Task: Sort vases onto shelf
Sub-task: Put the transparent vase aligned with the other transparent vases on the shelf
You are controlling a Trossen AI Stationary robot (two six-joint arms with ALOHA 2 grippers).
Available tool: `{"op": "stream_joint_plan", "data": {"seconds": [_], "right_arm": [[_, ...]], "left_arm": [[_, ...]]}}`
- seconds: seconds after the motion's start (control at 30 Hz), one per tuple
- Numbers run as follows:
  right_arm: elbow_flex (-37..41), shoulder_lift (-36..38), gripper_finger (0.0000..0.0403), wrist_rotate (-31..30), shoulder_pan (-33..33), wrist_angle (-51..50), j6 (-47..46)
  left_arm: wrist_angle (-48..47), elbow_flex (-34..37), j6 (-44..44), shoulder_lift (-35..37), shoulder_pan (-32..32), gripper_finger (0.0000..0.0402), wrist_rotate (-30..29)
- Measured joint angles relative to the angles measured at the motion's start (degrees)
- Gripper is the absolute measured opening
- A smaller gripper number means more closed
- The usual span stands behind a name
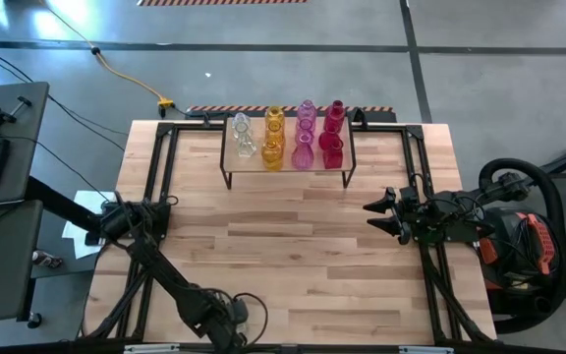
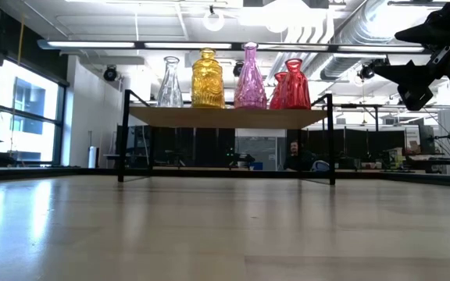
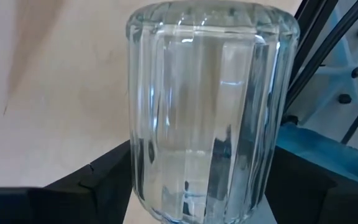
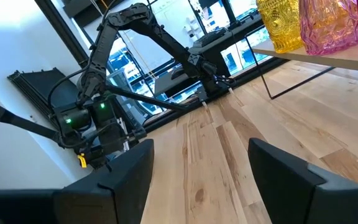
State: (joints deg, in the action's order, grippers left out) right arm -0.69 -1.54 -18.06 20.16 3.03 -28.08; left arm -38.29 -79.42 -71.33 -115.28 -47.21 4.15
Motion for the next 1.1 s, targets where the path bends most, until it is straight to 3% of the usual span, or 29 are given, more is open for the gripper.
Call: {"op": "stream_joint_plan", "data": {"seconds": [0.33, 0.57, 0.9, 1.1], "right_arm": [[0.0, 0.0, 0.0245, 0.0, 0.02, 0.02, 0.0], [0.0, 0.0, 0.0245, 0.0, 0.02, 0.0, 0.0], [0.0, 0.0, 0.0245, 0.0, 0.01, 0.0, 0.0], [0.0, 0.0, 0.0245, 0.0, 0.01, 0.01, 0.0]], "left_arm": [[-2.43, -0.02, 3.86, 0.73, 1.95, 0.0283, 6.62], [-6.56, -0.02, 6.31, 3.08, 2.26, 0.0284, 8.23], [-14.2, -0.02, 14.2, 3.98, 3.15, 0.0284, 19.56], [-24.16, -0.02, 19.38, 5.05, 5.53, 0.0284, 25.41]]}}
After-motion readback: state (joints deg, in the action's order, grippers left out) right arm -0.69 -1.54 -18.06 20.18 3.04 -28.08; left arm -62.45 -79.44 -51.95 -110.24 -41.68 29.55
